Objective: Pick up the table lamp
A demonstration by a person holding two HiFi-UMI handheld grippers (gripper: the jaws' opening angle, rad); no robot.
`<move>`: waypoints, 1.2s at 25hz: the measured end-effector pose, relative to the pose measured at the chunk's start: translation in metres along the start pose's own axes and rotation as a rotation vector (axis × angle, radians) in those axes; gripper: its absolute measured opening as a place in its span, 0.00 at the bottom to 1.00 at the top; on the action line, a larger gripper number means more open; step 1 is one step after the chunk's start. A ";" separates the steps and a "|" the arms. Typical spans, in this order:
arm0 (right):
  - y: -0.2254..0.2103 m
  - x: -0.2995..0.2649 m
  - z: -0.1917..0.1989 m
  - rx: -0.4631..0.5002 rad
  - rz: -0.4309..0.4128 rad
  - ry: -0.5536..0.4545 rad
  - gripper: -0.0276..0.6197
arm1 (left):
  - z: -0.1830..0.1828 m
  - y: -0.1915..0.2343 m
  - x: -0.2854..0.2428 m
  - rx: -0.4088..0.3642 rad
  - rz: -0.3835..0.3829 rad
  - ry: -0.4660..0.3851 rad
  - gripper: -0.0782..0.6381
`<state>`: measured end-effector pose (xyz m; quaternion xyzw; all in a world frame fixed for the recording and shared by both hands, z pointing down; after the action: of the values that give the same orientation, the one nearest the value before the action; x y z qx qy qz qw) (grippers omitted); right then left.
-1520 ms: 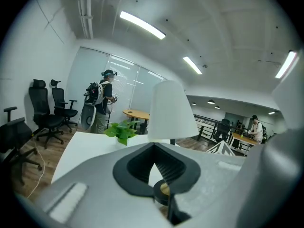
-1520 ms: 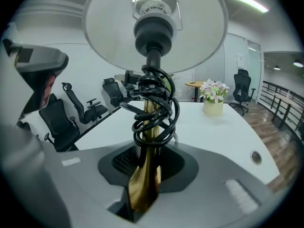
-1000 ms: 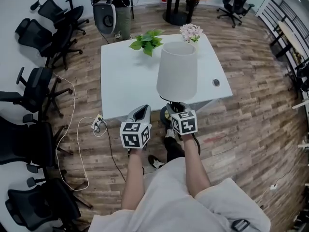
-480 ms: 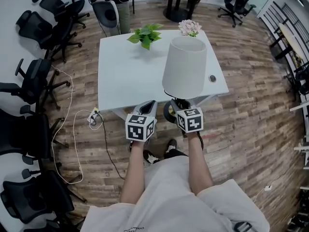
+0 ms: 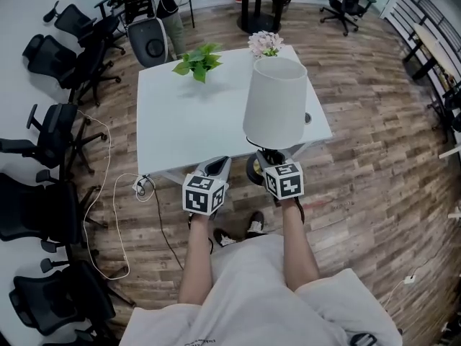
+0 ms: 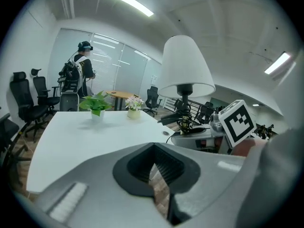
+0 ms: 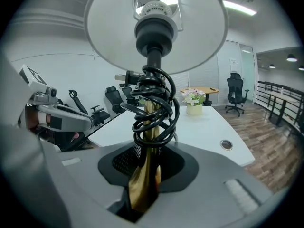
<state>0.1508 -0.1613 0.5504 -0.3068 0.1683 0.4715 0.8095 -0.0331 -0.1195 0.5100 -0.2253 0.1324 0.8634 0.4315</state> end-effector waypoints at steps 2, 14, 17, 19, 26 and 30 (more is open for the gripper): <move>-0.012 0.002 0.001 -0.007 -0.002 -0.004 0.24 | -0.003 -0.007 -0.007 -0.033 0.020 0.017 0.11; -0.042 -0.009 0.012 -0.007 -0.039 -0.007 0.24 | 0.002 -0.015 -0.032 -0.073 0.049 0.050 0.11; -0.039 -0.015 0.008 -0.013 -0.038 -0.019 0.24 | -0.004 -0.009 -0.033 -0.107 0.051 0.057 0.11; -0.038 -0.016 0.010 -0.016 -0.036 -0.017 0.24 | -0.008 -0.008 -0.033 -0.124 0.050 0.056 0.11; -0.050 -0.021 0.006 -0.025 -0.031 0.000 0.24 | -0.015 -0.010 -0.045 -0.145 0.062 0.070 0.11; -0.059 -0.023 0.000 -0.038 -0.036 -0.003 0.24 | -0.020 -0.014 -0.052 -0.151 0.060 0.070 0.11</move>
<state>0.1906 -0.1979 0.5834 -0.3240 0.1524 0.4604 0.8123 0.0108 -0.1548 0.5184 -0.2830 0.0886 0.8752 0.3822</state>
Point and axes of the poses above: the fingertips, and each gripper's own axes: x backward along the fingers, y to its left, z out of its underside, the point moved 8 cm from there along x, backward along the fingers, and after that the axes turned 14 degrees about -x, right-handed, at the moved point
